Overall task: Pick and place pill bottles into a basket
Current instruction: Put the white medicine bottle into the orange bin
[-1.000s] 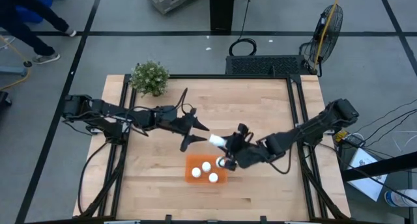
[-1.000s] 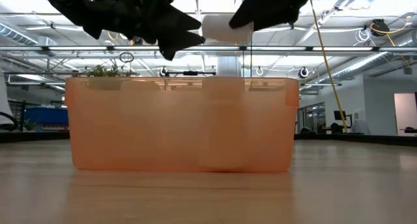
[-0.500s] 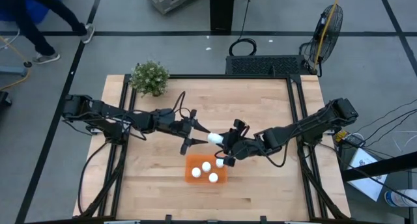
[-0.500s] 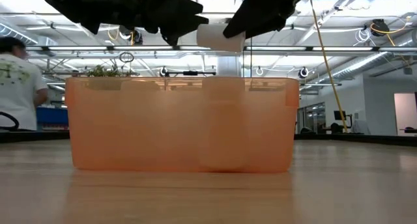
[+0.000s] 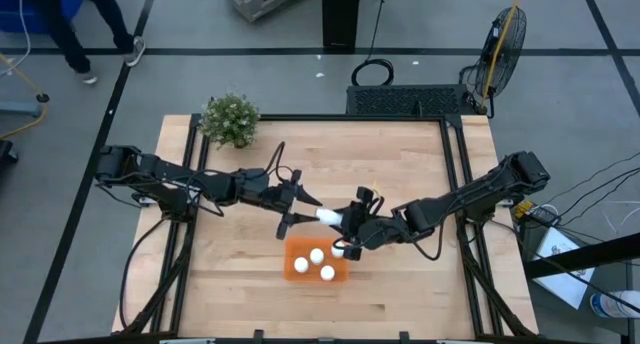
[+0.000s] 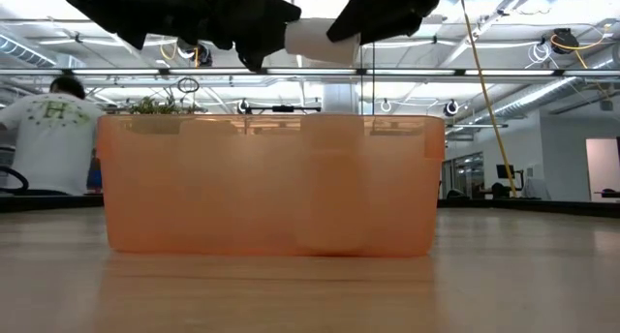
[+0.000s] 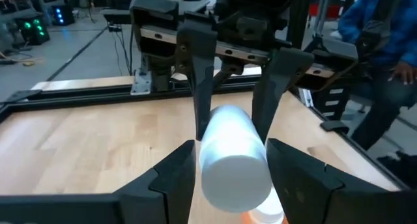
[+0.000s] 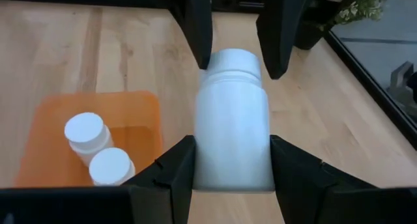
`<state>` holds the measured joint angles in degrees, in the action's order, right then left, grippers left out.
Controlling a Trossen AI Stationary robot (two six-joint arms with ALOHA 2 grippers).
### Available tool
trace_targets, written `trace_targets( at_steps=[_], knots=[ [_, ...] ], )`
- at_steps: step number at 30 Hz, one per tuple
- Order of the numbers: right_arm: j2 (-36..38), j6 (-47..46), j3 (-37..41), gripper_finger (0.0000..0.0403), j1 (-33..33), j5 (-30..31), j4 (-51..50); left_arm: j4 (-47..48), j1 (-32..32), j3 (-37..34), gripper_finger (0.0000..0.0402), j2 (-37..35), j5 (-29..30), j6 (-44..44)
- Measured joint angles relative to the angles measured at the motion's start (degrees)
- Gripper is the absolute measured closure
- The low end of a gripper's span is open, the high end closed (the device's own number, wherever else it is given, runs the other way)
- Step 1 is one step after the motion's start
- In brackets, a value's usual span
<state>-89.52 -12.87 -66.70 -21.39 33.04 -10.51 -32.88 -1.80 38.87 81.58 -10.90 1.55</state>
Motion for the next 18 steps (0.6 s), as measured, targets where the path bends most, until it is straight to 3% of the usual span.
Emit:
trace_targets(
  at_steps=[18],
  knots=[
    [0.0,2.16,-0.02,0.0248,0.76,-0.11,3.08,0.71,-0.6,0.01,0.0204,0.0,-0.04,-0.36]
  ],
)
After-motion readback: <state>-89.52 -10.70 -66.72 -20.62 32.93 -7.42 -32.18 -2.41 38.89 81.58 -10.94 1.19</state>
